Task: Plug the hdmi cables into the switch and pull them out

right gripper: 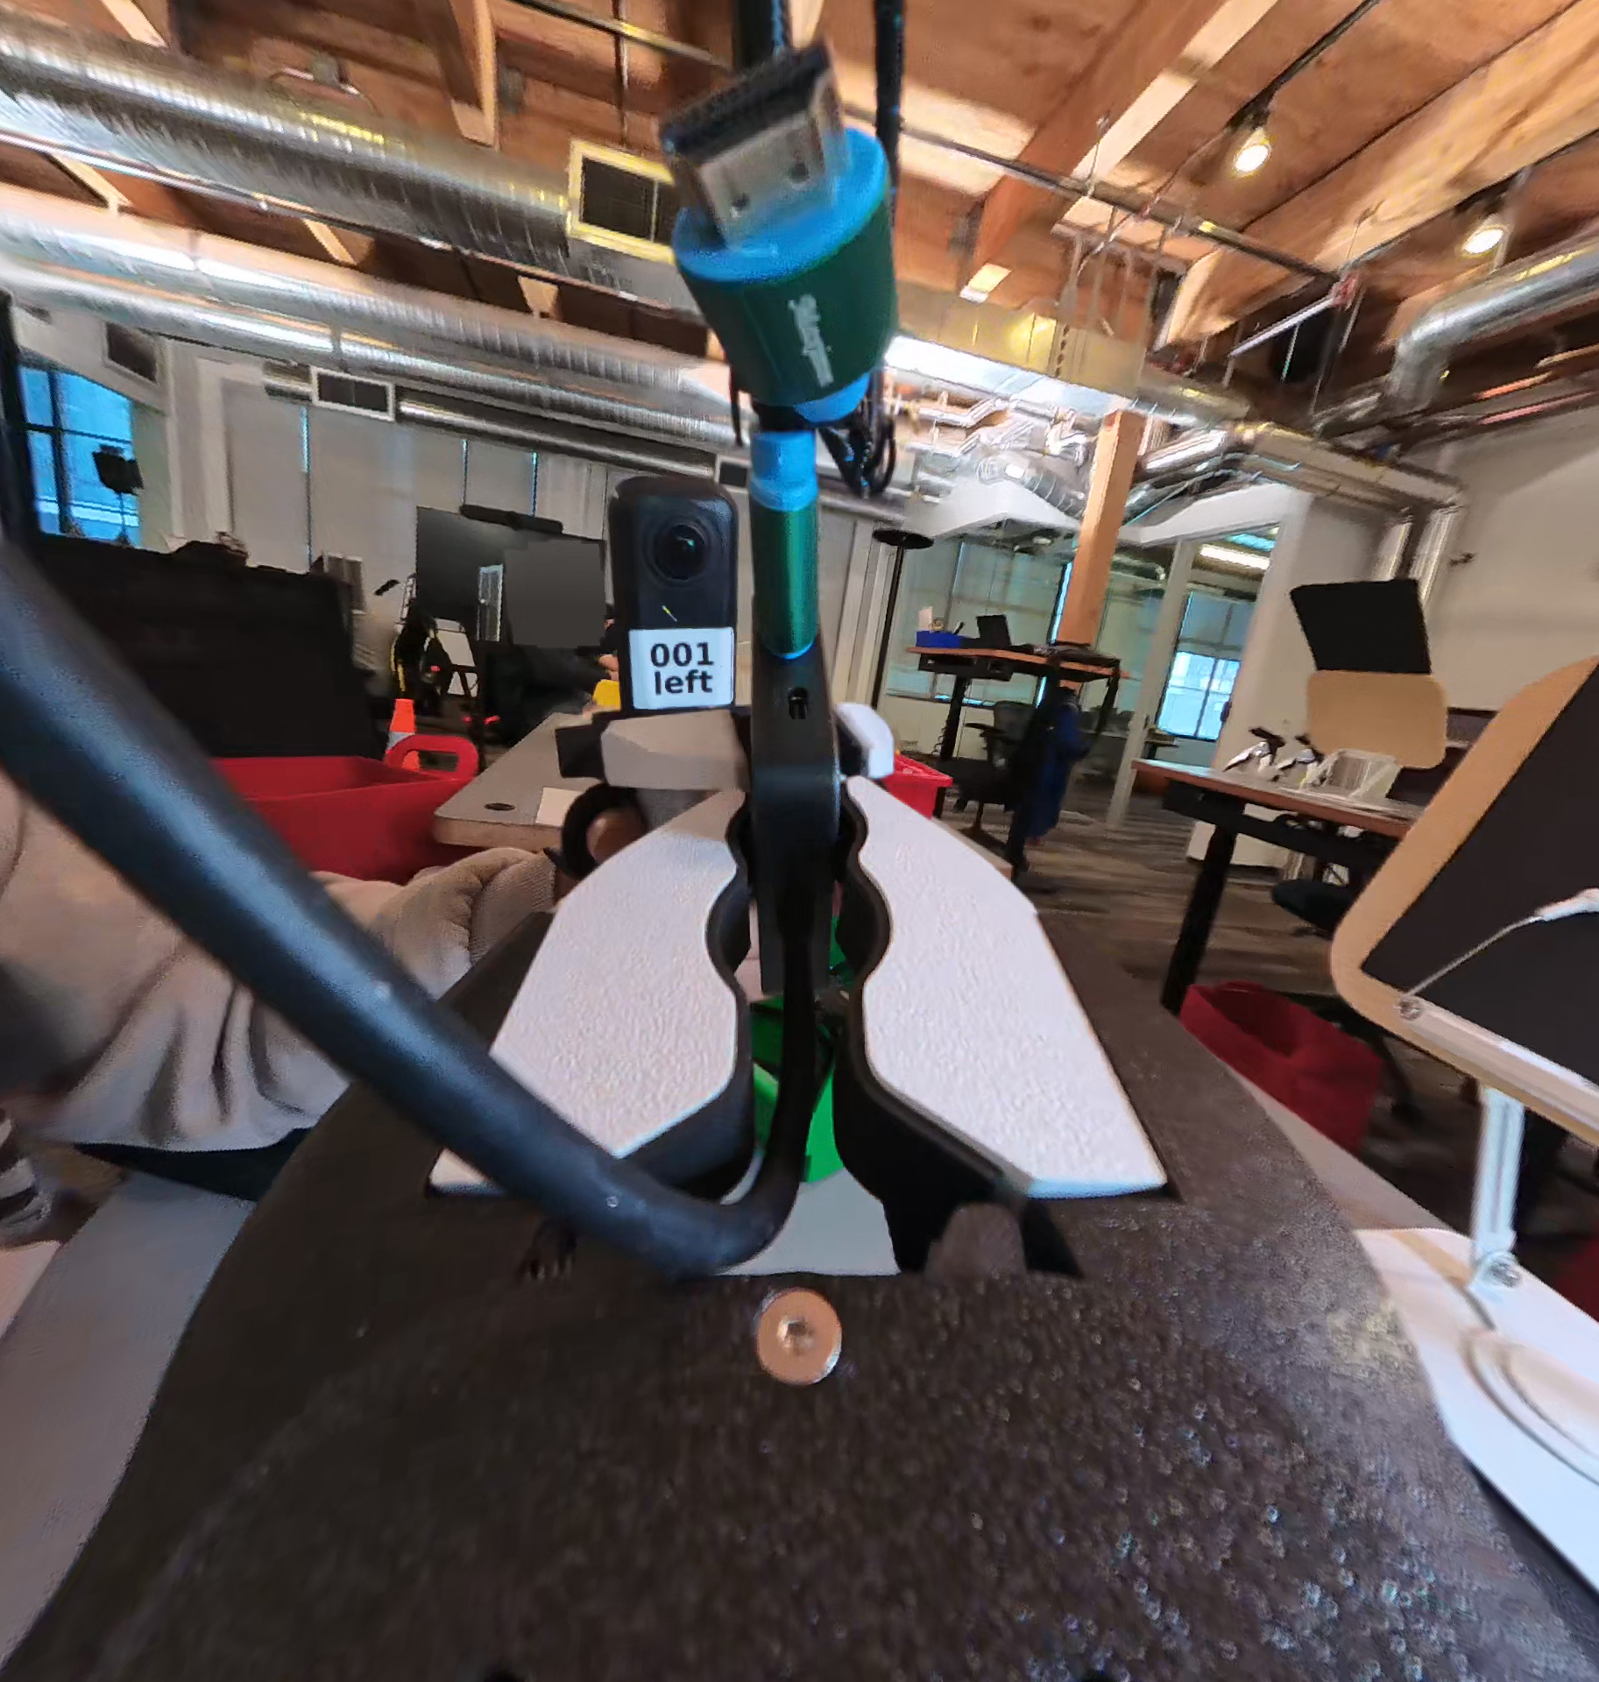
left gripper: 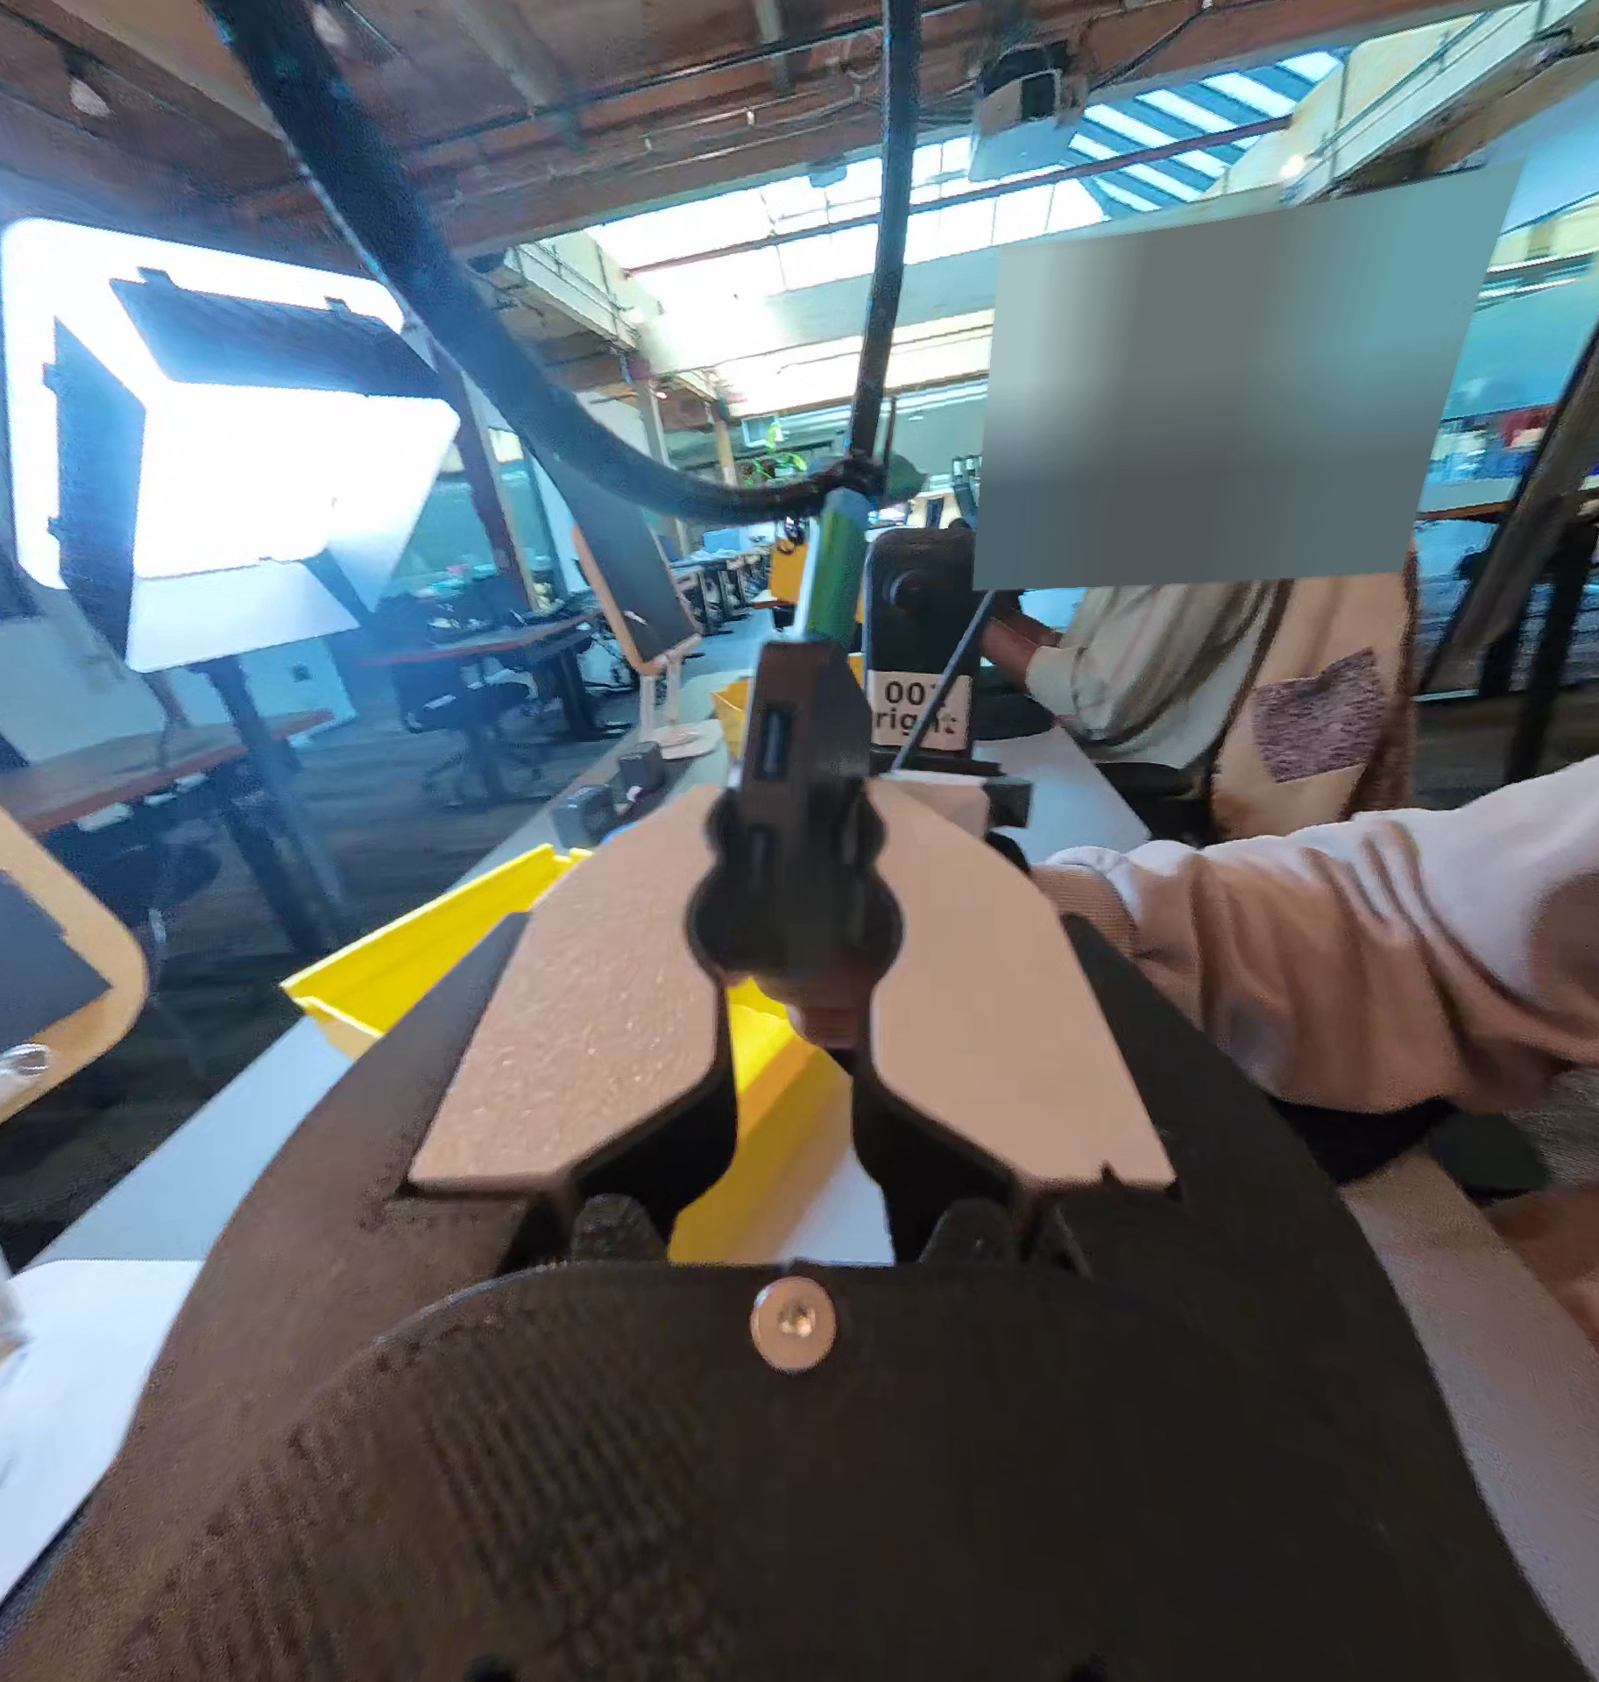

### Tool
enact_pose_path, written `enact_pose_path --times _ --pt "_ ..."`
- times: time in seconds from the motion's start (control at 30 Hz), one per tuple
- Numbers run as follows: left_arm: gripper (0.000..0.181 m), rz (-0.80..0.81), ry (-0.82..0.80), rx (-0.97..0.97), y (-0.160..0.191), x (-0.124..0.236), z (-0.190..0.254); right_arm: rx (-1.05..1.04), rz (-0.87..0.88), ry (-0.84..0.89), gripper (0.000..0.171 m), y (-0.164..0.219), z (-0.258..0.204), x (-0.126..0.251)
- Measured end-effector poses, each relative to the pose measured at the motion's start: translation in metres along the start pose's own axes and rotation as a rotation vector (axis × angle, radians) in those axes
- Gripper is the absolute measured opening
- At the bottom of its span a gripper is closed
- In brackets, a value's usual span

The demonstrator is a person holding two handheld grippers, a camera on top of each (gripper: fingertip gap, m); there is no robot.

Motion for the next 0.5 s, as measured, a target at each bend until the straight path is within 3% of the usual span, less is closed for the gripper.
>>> enact_pose_path --times 0.2,0.33,0.5 --pt "0.014 -0.059 -0.085 -0.109 -0.007 0.015 -0.009 0.059 -0.184 0.061 0.027 0.007 0.024 0.013" --pt "0.014 -0.115 -0.272 -0.252 -0.019 0.034 -0.026 0.105 -0.276 0.272 0.027 -0.004 0.070 0.054" --pt "0.014 -0.198 -0.445 -0.393 -0.023 0.054 -0.045 0.321 -0.434 0.498 0.028 -0.036 0.099 0.095"
Point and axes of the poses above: each gripper's, where its closed fingertips meet, x back along the fingers, y out of its underside, z = x × y across the jaws, the point moved 3 cm from there along x, back along the fingers, and after that the axes turned 15 degrees about x, right-handed, at the moved point
